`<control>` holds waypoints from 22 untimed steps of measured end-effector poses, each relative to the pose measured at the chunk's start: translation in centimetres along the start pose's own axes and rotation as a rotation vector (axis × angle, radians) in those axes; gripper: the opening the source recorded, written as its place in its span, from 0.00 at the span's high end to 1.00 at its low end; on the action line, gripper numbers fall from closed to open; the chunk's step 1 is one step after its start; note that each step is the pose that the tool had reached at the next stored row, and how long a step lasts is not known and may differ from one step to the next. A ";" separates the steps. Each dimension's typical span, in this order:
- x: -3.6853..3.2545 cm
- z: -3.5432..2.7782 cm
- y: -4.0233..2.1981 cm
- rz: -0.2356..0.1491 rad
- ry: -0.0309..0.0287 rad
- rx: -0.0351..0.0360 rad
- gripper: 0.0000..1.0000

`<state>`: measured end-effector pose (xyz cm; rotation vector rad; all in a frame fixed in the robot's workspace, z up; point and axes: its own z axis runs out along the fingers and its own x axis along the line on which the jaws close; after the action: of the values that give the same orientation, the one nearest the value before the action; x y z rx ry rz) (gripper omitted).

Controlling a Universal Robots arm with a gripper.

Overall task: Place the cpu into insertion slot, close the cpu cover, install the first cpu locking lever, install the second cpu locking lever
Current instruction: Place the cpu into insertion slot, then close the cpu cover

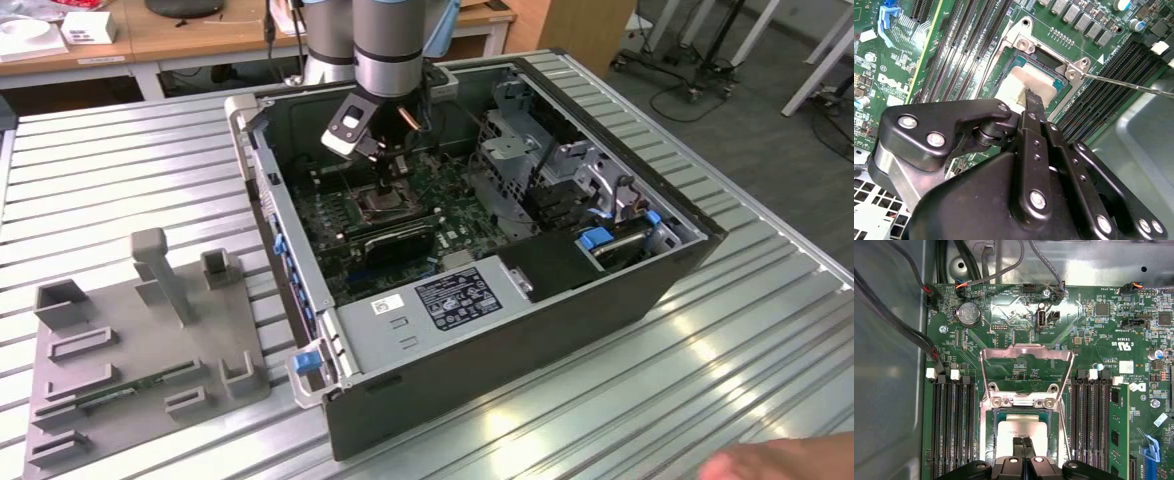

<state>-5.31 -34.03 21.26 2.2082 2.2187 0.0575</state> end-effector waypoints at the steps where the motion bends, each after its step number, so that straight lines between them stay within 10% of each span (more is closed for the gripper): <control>1: 0.00 0.00 0.00 0.000 0.0000 0.0000 0.89; 22: 0.02 -1.13 0.04 0.000 -0.0001 0.0000 0.89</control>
<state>-5.31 -34.03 22.39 2.2082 2.2186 0.0575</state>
